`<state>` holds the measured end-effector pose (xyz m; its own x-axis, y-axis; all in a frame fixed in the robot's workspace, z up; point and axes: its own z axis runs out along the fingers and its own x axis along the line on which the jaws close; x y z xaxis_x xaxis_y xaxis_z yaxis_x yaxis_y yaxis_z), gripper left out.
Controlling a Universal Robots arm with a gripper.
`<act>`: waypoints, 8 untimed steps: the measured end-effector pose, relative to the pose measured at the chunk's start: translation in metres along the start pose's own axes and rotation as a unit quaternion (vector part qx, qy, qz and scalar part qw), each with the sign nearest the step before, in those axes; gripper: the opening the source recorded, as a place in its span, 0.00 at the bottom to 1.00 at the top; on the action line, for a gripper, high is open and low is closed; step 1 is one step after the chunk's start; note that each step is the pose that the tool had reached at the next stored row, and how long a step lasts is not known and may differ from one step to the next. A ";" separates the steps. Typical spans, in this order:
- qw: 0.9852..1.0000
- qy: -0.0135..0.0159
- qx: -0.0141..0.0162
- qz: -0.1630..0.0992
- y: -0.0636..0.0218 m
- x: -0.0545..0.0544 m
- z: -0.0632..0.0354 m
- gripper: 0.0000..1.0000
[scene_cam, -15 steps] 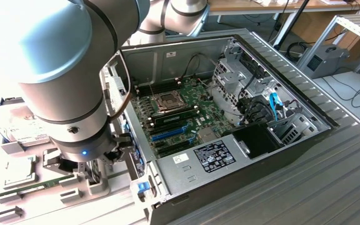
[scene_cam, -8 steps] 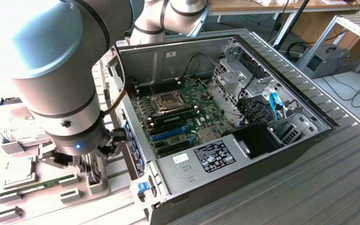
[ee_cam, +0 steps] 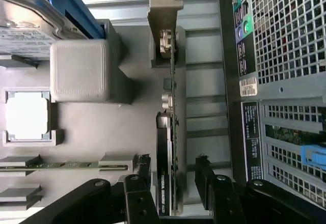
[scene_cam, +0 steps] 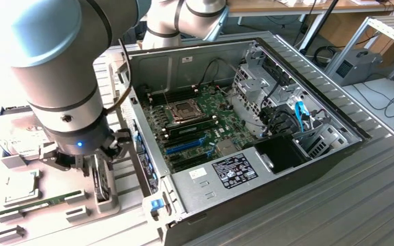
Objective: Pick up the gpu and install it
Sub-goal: 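Pick up the gpu and move the gpu toward the slot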
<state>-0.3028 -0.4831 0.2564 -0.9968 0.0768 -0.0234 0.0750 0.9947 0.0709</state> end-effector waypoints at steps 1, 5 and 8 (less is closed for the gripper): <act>1.000 0.000 0.000 0.000 0.0030 0.001 0.0009 0.48; 1.000 0.000 0.001 0.000 0.0236 0.008 0.0099 0.48; 1.000 0.000 0.002 0.000 0.0238 0.010 0.0124 0.48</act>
<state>-0.3103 -0.4578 0.2455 -0.9968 0.0768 -0.0236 0.0750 0.9950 0.0664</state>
